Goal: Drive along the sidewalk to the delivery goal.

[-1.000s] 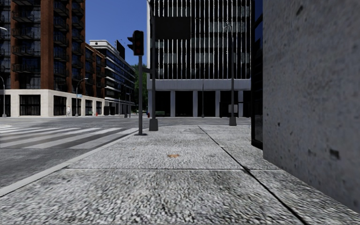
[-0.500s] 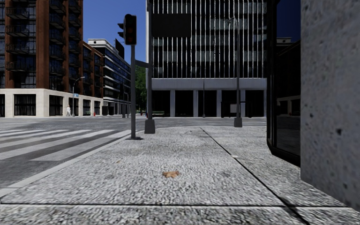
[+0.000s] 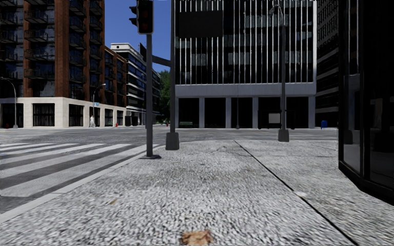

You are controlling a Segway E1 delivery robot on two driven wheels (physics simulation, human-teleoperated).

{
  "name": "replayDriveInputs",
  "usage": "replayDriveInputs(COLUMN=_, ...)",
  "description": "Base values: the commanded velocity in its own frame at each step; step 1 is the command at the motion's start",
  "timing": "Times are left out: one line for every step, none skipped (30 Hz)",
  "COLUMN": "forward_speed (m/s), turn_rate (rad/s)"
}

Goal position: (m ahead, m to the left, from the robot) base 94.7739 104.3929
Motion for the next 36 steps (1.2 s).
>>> replayDriveInputs(forward_speed=1.95, turn_rate=0.58)
replayDriveInputs(forward_speed=1.95, turn_rate=0.58)
replayDriveInputs(forward_speed=1.95, turn_rate=0.58)
replayDriveInputs(forward_speed=1.95, turn_rate=0.58)
replayDriveInputs(forward_speed=1.95, turn_rate=0.58)
replayDriveInputs(forward_speed=1.95, turn_rate=0.58)
replayDriveInputs(forward_speed=1.95, turn_rate=0.58)
replayDriveInputs(forward_speed=1.95, turn_rate=0.58)
replayDriveInputs(forward_speed=1.95, turn_rate=0.58)
replayDriveInputs(forward_speed=1.95, turn_rate=0.58)
replayDriveInputs(forward_speed=1.95, turn_rate=0.58)
replayDriveInputs(forward_speed=1.95, turn_rate=0.58)
replayDriveInputs(forward_speed=1.95, turn_rate=0.58)
replayDriveInputs(forward_speed=1.95, turn_rate=0.58)
replayDriveInputs(forward_speed=1.95, turn_rate=0.55)
replayDriveInputs(forward_speed=1.95, turn_rate=0.51)
replayDriveInputs(forward_speed=1.95, turn_rate=0.51)
replayDriveInputs(forward_speed=1.95, turn_rate=0.49)
replayDriveInputs(forward_speed=1.95, turn_rate=0.49)
replayDriveInputs(forward_speed=1.95, turn_rate=0.49)
replayDriveInputs(forward_speed=1.95, turn_rate=0.49)
replayDriveInputs(forward_speed=1.95, turn_rate=0.49)
replayDriveInputs(forward_speed=1.95, turn_rate=0.49)
replayDriveInputs(forward_speed=1.95, turn_rate=0.49)
replayDriveInputs(forward_speed=1.95, turn_rate=0.49)
replayDriveInputs(forward_speed=1.95, turn_rate=0.49)
replayDriveInputs(forward_speed=1.95, turn_rate=0.49)
replayDriveInputs(forward_speed=1.95, turn_rate=0.49)
replayDriveInputs(forward_speed=1.95, turn_rate=0.49)
replayDriveInputs(forward_speed=1.95, turn_rate=0.49)
replayDriveInputs(forward_speed=1.95, turn_rate=0.49)
replayDriveInputs(forward_speed=1.95, turn_rate=0.49)
replayDriveInputs(forward_speed=1.95, turn_rate=0.49)
replayDriveInputs(forward_speed=1.95, turn_rate=0.49)
replayDriveInputs(forward_speed=1.88, turn_rate=0.49)
replayDriveInputs(forward_speed=1.73, turn_rate=0.49)
